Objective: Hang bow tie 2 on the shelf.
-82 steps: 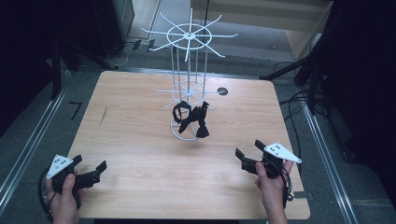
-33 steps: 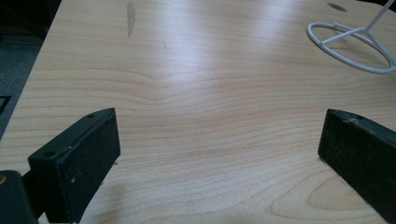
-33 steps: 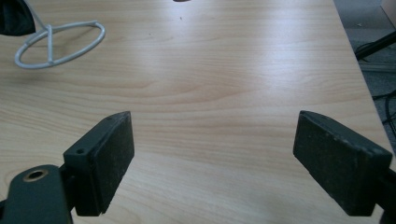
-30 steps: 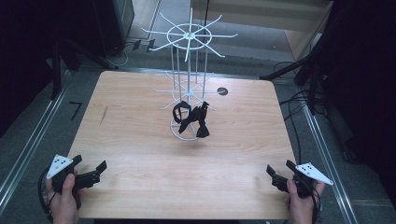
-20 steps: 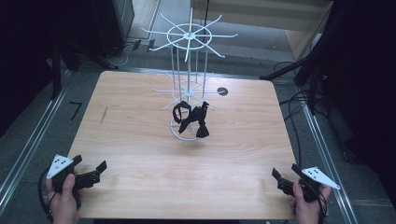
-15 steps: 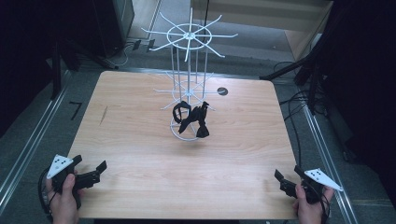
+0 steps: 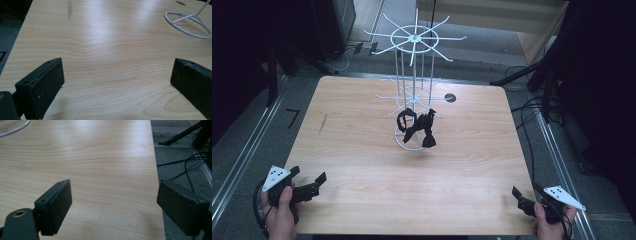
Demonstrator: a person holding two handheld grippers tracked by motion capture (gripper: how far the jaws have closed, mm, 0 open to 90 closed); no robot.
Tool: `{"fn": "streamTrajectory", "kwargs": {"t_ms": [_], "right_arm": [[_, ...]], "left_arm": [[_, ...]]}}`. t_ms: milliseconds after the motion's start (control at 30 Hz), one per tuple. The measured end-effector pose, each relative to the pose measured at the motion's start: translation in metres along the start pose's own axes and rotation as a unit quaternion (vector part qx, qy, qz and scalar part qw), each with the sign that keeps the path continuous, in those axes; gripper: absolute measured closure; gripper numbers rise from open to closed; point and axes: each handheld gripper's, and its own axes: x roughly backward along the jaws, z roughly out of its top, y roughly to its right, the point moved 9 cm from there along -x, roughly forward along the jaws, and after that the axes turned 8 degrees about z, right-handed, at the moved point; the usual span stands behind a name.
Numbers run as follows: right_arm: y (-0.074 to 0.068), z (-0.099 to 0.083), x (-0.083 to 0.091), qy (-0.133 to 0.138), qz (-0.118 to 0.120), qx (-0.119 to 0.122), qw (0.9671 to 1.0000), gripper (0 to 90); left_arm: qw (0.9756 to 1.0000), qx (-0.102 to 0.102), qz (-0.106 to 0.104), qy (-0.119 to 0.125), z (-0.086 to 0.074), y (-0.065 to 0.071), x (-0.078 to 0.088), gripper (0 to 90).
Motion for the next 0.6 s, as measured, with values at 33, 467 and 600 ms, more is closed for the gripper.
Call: {"fn": "streamTrajectory", "kwargs": {"t_ms": [33,467,600], "right_arm": [[0.0,0.0001,0.0001,0.001,0.0,-0.003,1.0,13.4],[0.0019,0.0055,-0.0019,0.028,0.001,-0.037,0.9989,13.6],[0.001,0.005,-0.0021,0.027,0.004,-0.041,0.9988,13.6]], "left_arm": [[1.0,0.0,0.0,-0.001,0.0,-0.0001,-0.0002,0.0],[1.0,0.001,0.0,-0.002,0.0003,0.0004,-0.0009,0.0],[1.0,0.001,0.001,-0.001,0.0004,0.0,-0.0008,0.0]]}}
